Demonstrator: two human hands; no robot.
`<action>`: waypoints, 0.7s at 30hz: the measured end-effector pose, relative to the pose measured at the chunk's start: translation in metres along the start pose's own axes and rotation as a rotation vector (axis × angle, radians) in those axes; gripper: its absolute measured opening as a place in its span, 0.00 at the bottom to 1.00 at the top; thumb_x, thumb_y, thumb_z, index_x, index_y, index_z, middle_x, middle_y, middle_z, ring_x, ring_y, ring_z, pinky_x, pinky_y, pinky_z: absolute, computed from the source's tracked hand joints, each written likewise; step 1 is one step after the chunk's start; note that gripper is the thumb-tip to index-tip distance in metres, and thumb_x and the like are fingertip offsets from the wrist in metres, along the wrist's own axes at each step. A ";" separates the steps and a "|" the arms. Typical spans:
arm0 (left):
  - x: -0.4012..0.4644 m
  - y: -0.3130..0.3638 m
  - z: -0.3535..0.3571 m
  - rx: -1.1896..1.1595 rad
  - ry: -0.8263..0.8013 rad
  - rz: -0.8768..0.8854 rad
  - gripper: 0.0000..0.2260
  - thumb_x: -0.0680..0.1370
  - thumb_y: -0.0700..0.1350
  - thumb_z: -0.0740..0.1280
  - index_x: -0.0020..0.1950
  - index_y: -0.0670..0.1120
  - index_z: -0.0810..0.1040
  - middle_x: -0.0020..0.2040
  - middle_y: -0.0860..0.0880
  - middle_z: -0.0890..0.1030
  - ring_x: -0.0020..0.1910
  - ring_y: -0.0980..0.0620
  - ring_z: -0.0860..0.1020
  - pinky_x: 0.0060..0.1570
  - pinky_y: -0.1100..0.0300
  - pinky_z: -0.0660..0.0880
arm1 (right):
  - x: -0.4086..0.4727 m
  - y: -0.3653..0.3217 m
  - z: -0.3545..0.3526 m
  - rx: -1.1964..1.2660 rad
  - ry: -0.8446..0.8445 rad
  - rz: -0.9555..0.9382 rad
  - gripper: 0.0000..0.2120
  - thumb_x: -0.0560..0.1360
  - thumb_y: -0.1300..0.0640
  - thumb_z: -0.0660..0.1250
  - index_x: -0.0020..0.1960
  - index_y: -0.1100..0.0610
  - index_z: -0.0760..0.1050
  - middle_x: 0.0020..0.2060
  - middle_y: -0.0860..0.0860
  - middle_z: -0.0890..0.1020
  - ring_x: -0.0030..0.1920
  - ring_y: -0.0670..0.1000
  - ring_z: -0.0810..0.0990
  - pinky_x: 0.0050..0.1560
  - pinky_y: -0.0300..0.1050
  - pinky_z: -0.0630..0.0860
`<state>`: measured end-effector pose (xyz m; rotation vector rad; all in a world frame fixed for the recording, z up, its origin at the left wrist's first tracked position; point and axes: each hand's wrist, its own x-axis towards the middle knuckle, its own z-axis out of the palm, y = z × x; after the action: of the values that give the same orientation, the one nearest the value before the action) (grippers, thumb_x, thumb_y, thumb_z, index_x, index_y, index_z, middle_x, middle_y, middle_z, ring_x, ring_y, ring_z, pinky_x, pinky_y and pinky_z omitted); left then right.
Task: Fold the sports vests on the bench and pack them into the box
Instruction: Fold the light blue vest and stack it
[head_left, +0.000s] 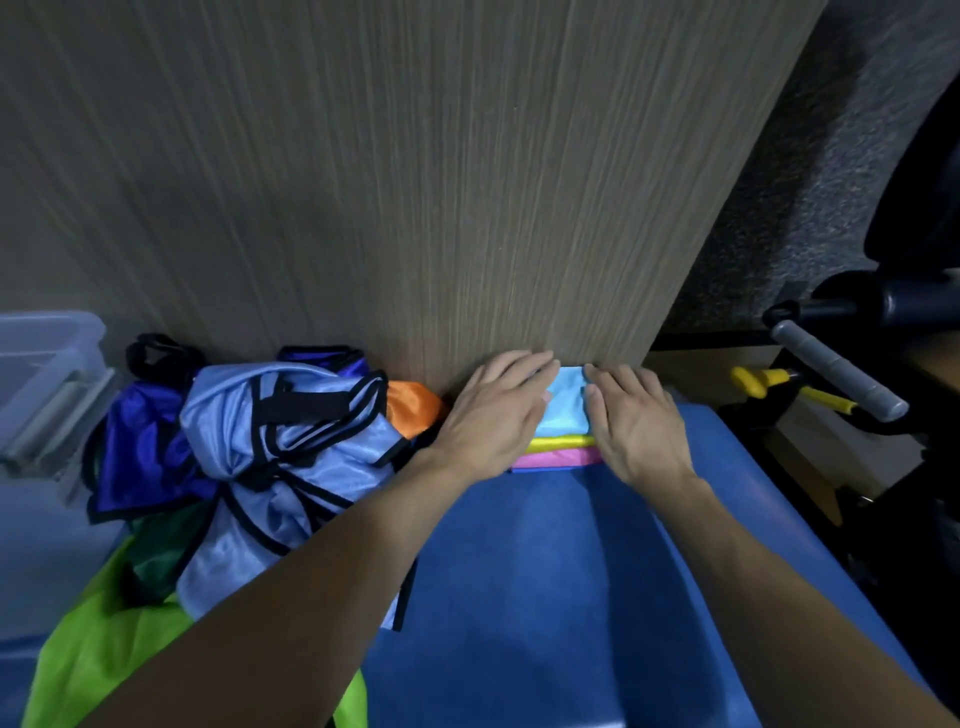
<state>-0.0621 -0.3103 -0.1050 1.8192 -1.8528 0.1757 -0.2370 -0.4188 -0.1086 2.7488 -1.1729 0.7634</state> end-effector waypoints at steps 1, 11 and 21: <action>-0.003 0.004 -0.002 0.062 0.024 0.023 0.23 0.85 0.53 0.50 0.77 0.46 0.71 0.77 0.50 0.70 0.75 0.48 0.64 0.76 0.49 0.60 | 0.001 -0.001 -0.001 -0.020 0.005 0.005 0.27 0.83 0.45 0.47 0.68 0.57 0.77 0.62 0.51 0.79 0.61 0.59 0.74 0.64 0.58 0.72; -0.015 0.014 -0.023 0.146 -0.172 -0.007 0.32 0.81 0.61 0.38 0.82 0.52 0.61 0.82 0.53 0.60 0.81 0.50 0.53 0.80 0.49 0.44 | -0.020 -0.028 -0.026 -0.173 0.042 -0.058 0.27 0.84 0.45 0.48 0.76 0.58 0.70 0.74 0.55 0.72 0.77 0.60 0.65 0.77 0.64 0.57; -0.043 0.022 -0.050 0.157 -0.147 0.024 0.30 0.83 0.57 0.41 0.80 0.49 0.64 0.81 0.52 0.61 0.81 0.50 0.54 0.80 0.49 0.46 | -0.043 -0.034 -0.038 -0.185 -0.012 -0.068 0.27 0.84 0.47 0.47 0.76 0.59 0.69 0.75 0.55 0.71 0.79 0.59 0.62 0.77 0.64 0.58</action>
<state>-0.0714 -0.2482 -0.0764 1.9624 -2.0131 0.2062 -0.2554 -0.3571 -0.0906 2.6289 -1.0868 0.5995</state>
